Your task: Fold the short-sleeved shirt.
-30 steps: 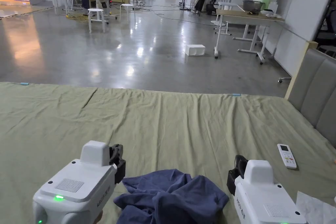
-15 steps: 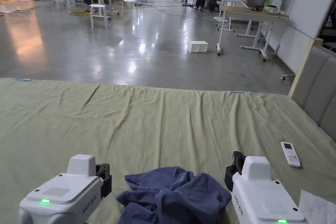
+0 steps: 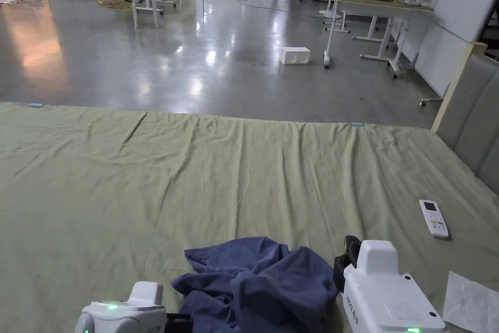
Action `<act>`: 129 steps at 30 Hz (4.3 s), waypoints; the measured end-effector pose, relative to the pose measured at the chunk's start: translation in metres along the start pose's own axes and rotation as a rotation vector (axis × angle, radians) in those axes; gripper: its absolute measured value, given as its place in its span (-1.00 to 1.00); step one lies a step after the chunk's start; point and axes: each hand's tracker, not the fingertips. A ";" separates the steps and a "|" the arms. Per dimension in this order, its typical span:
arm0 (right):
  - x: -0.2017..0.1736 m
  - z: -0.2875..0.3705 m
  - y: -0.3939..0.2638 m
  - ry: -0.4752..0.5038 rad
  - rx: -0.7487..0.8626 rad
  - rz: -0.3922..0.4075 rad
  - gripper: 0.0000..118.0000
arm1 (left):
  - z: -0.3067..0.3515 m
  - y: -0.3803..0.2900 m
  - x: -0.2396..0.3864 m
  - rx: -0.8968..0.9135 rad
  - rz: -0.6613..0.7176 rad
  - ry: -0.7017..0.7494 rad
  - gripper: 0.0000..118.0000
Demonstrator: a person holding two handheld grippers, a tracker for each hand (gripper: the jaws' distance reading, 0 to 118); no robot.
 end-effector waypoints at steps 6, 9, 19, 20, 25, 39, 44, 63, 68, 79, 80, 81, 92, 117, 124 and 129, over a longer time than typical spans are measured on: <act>0.006 -0.001 -0.008 -0.009 -0.028 0.002 -0.97 | -0.020 -0.012 0.014 -0.069 -0.005 0.015 0.36; 0.008 -0.003 -0.011 -0.016 -0.041 0.004 -0.97 | -0.019 -0.019 0.028 -0.053 -0.100 0.085 0.33; 0.016 -0.013 -0.017 -0.025 -0.076 0.002 -0.97 | -0.006 -0.019 0.027 -0.014 -0.090 0.013 -0.91; 0.021 -0.016 -0.018 -0.028 -0.083 0.001 -0.97 | 0.002 -0.017 0.021 0.016 -0.040 -0.010 -0.91; 0.041 -0.041 -0.020 -0.027 -0.182 0.004 -0.97 | 0.038 -0.005 0.011 0.113 -0.039 -0.044 -0.92; 0.062 -0.166 -0.068 0.127 -0.603 0.091 0.21 | 0.046 0.005 -0.006 0.160 0.040 -0.087 -0.92; 0.051 -0.201 -0.095 0.158 -0.697 0.103 0.26 | 0.041 0.005 -0.006 0.149 0.053 -0.076 -0.92; 0.050 -0.133 -0.055 0.113 -0.424 0.006 -0.92 | 0.058 0.015 0.002 0.192 0.009 -0.048 -0.92; 0.060 -0.098 -0.015 0.098 -0.308 0.016 -0.92 | 0.078 0.024 0.000 0.245 0.000 -0.039 -0.92; 0.085 -0.035 0.074 0.013 -0.091 0.028 -0.92 | 0.152 0.074 -0.029 0.429 0.015 0.002 -0.92; 0.087 -0.031 0.080 0.013 -0.090 0.023 -0.92 | 0.159 0.078 -0.032 0.439 0.013 0.007 -0.92; 0.090 -0.029 0.086 0.008 -0.079 0.017 -0.92 | 0.167 0.084 -0.037 0.456 0.013 0.011 -0.92; 0.117 -0.003 0.169 -0.064 0.058 -0.041 -0.92 | 0.262 0.156 -0.096 0.636 0.073 0.102 -0.92; 0.087 -0.090 0.313 -0.151 0.216 0.078 -0.92 | 0.285 0.303 -0.112 0.691 -0.002 0.223 -0.92; 0.083 -0.134 0.348 -0.203 0.251 0.114 -0.92 | 0.288 0.364 -0.108 0.741 -0.026 0.266 -0.92; 0.084 -0.146 0.362 -0.229 0.282 0.137 -0.92 | 0.293 0.387 -0.108 0.775 -0.009 0.259 -0.92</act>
